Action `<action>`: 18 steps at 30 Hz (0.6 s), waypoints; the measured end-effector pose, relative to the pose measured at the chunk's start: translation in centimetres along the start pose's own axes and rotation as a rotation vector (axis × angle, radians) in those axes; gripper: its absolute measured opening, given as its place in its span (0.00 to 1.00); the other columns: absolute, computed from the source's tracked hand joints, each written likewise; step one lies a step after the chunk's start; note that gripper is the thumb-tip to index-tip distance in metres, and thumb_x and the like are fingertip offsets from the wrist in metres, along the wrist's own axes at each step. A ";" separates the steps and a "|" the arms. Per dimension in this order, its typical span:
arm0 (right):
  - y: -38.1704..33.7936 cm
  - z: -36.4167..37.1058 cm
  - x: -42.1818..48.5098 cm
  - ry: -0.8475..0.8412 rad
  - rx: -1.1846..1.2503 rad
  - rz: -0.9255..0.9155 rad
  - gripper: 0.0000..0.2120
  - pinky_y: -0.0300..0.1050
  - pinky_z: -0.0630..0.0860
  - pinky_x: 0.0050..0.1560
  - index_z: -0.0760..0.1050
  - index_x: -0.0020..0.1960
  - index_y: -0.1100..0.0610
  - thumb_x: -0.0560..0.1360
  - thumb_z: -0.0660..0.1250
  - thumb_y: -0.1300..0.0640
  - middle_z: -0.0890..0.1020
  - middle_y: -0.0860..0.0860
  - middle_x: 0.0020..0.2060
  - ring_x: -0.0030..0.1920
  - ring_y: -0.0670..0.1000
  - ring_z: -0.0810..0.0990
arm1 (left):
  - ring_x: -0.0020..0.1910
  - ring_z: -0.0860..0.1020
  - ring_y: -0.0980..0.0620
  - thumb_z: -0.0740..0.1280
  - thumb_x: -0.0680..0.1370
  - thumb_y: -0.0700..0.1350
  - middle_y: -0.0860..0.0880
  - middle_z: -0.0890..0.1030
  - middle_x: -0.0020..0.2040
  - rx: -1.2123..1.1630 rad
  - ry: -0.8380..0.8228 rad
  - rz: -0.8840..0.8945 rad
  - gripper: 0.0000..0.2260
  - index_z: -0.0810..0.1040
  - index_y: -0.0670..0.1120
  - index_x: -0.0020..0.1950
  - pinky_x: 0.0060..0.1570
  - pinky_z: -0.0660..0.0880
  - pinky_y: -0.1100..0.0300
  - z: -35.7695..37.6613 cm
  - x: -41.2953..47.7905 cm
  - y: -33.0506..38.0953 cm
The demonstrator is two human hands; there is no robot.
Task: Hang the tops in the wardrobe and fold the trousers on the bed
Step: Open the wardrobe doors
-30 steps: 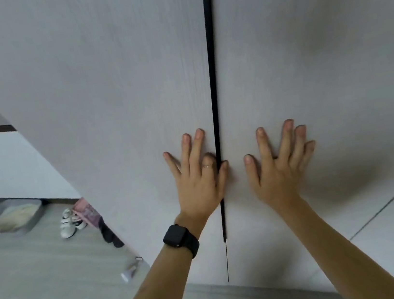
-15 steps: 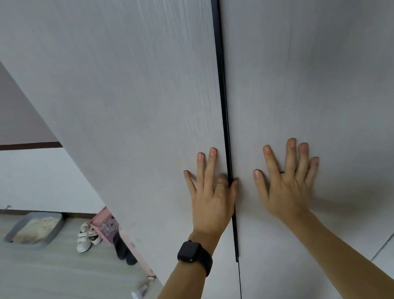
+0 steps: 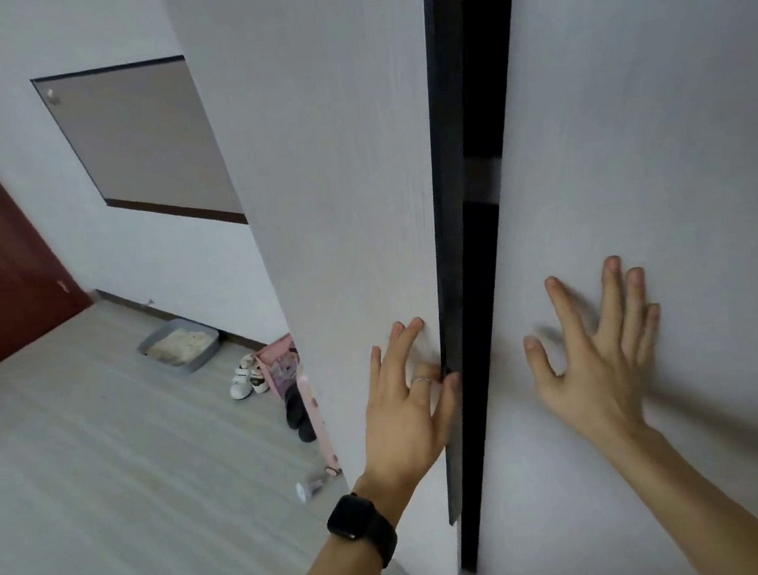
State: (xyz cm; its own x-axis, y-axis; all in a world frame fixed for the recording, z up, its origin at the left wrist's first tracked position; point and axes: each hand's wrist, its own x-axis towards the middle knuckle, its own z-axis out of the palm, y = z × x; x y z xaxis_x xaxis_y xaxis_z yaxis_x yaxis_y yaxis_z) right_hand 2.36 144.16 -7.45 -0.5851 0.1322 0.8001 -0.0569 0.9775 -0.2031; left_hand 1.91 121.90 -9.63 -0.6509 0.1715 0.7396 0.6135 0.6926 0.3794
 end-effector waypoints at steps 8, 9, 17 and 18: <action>-9.6 -5.1 2.6 -0.619 1.119 0.049 0.27 0.33 0.75 0.60 0.65 0.75 0.38 0.78 0.68 0.48 0.80 0.39 0.62 0.62 0.38 0.79 | 0.73 0.70 0.48 0.63 0.84 0.52 0.50 0.64 0.77 0.072 -0.034 -0.128 0.11 0.75 0.45 0.52 0.59 0.78 0.42 -6.4 -4.8 -0.4; -10.6 -5.1 2.8 -0.668 1.160 0.013 0.27 0.31 0.75 0.59 0.65 0.73 0.36 0.78 0.68 0.50 0.81 0.35 0.60 0.62 0.36 0.79 | 0.69 0.73 0.48 0.62 0.85 0.53 0.51 0.64 0.77 0.101 -0.044 -0.130 0.12 0.75 0.45 0.52 0.58 0.78 0.44 -7.2 -5.1 -0.4; -16.3 -4.4 1.0 -0.628 1.368 -0.123 0.21 0.33 0.78 0.55 0.72 0.69 0.44 0.78 0.68 0.56 0.80 0.30 0.58 0.60 0.43 0.81 | 0.58 0.80 0.59 0.51 0.83 0.62 0.63 0.76 0.65 0.018 -0.096 -0.473 0.12 0.62 0.61 0.64 0.51 0.79 0.55 -11.6 -7.9 0.6; -16.9 -4.1 0.9 -0.618 1.378 -0.134 0.21 0.37 0.81 0.53 0.73 0.70 0.46 0.77 0.69 0.56 0.83 0.35 0.57 0.58 0.49 0.83 | 0.57 0.81 0.60 0.53 0.83 0.61 0.66 0.75 0.64 -0.022 -0.063 -0.525 0.12 0.59 0.64 0.66 0.51 0.79 0.54 -11.9 -8.3 0.9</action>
State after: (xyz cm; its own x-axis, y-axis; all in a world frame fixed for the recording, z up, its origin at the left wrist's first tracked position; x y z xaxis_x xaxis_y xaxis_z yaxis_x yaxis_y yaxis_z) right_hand 6.15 128.44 -0.98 -0.7318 -0.3727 0.5706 -0.6203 0.0174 -0.7842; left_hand 13.14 112.76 -8.80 -0.8982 -0.1528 0.4122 0.2061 0.6818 0.7019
